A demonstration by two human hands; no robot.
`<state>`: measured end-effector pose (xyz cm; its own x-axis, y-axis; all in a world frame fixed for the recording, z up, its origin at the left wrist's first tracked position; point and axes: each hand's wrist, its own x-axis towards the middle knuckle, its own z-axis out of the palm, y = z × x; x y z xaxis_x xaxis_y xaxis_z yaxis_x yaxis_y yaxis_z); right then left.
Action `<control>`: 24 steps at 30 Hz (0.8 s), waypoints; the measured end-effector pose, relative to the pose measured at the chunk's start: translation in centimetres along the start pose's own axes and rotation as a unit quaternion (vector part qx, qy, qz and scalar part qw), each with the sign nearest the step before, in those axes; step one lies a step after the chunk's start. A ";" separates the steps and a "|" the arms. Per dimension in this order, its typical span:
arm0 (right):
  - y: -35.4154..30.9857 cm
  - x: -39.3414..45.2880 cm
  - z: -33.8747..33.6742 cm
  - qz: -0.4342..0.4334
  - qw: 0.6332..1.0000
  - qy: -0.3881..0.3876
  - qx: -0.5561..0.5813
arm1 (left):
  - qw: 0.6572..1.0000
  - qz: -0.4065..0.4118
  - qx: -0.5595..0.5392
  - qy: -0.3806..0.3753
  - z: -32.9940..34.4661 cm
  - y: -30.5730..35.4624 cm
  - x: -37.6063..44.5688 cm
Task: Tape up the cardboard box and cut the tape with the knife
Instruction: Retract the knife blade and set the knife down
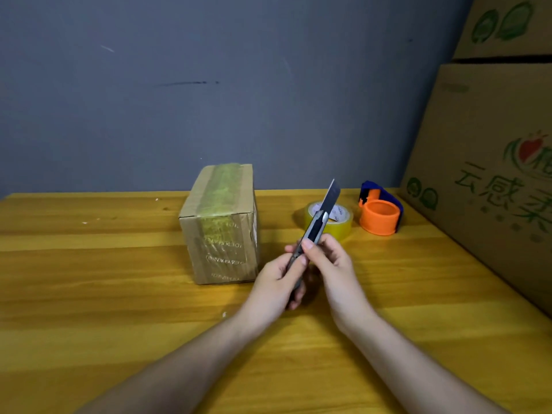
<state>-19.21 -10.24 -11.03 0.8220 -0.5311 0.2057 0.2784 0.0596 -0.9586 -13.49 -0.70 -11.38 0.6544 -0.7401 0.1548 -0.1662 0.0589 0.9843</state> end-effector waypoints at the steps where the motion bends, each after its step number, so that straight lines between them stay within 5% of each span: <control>1: 0.1 0.0 -0.1 0.006 1.000 -0.003 0.007 | 1.000 0.002 -0.003 -0.004 0.0 -0.1 0.0; 10: -0.4 -0.1 -0.1 0.026 0.998 -0.028 0.040 | 0.999 -0.005 0.038 -0.030 0.0 -0.2 0.0; 24: 0.1 0.1 0.0 0.058 0.995 -0.074 -0.016 | 0.977 -0.097 -0.144 -0.122 -1.8 0.0 0.5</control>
<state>-19.08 -10.27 -11.14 0.9120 -0.3927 0.1185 0.1640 0.0842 -0.9829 -11.89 0.16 -11.15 0.4521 -0.8916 -0.0274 0.1805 0.0613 0.9817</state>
